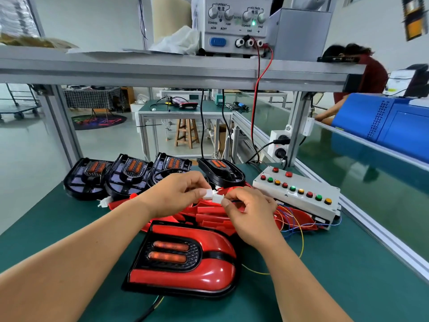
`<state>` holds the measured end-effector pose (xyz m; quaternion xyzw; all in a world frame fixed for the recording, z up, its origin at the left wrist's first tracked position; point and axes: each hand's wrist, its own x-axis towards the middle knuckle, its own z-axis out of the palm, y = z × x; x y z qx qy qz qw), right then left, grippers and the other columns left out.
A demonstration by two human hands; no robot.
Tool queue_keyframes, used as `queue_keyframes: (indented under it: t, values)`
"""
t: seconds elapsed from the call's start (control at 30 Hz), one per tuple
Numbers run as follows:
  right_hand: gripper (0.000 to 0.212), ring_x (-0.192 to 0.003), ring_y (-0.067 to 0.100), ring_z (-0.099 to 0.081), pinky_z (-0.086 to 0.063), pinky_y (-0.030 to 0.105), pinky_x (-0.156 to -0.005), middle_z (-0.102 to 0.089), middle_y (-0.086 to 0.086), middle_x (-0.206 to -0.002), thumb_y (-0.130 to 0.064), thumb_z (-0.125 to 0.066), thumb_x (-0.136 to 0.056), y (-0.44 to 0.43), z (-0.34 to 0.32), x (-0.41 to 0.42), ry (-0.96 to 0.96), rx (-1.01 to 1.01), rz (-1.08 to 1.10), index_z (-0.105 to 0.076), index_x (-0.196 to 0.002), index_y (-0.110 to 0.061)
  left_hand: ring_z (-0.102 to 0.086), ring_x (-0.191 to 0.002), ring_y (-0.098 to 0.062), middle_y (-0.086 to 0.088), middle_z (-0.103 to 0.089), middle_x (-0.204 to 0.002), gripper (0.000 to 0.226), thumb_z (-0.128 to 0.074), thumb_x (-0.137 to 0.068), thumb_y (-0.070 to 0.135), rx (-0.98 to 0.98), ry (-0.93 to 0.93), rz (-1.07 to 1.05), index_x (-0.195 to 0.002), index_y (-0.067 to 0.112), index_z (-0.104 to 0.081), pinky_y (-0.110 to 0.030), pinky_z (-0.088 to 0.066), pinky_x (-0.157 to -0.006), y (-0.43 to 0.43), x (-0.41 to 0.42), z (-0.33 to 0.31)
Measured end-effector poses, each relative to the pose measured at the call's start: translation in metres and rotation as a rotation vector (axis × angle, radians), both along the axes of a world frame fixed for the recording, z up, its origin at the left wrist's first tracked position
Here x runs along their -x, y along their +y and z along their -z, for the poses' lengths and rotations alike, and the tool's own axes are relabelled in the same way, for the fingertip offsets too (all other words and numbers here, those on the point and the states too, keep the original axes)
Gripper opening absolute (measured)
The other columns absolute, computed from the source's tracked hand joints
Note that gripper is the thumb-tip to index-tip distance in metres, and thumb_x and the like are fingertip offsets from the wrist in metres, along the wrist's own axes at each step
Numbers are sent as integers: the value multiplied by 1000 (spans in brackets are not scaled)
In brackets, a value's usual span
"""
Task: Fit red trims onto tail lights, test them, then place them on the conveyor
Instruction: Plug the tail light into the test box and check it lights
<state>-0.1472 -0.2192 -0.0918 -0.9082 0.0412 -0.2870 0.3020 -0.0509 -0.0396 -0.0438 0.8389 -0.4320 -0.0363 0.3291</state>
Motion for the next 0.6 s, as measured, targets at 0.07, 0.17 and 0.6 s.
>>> queue_keyframes:
  t: [0.07, 0.17, 0.6]
  values:
    - [13, -102, 7, -47, -13, 27, -82, -59, -16, -95, -38, -61, -92, -1, -1, 0, 3, 8, -8, -54, -83, -43, -65, -85, -10, 6, -68, -89, 13, -63, -94, 22, 6, 13, 17, -99, 34, -59, -33, -54, -86, 1, -1, -1]
    - [7, -101, 8, -47, -13, 28, -80, -59, -15, -94, -38, -61, -91, -2, -2, 1, -6, 54, 1, -59, -85, -40, -63, -92, 2, 19, -67, -94, 28, -70, -89, 24, -69, -61, 42, -109, 39, -57, -13, -47, -88, 2, -1, -1]
    - [14, -94, 11, -49, -18, 34, -82, -57, -16, -87, -42, -58, -87, -1, -1, 2, -106, 182, -12, -70, -90, -35, -62, -88, 8, 21, -67, -91, 19, -71, -88, 24, -89, -140, 12, -102, 37, -67, -6, -45, -79, 4, 6, -5]
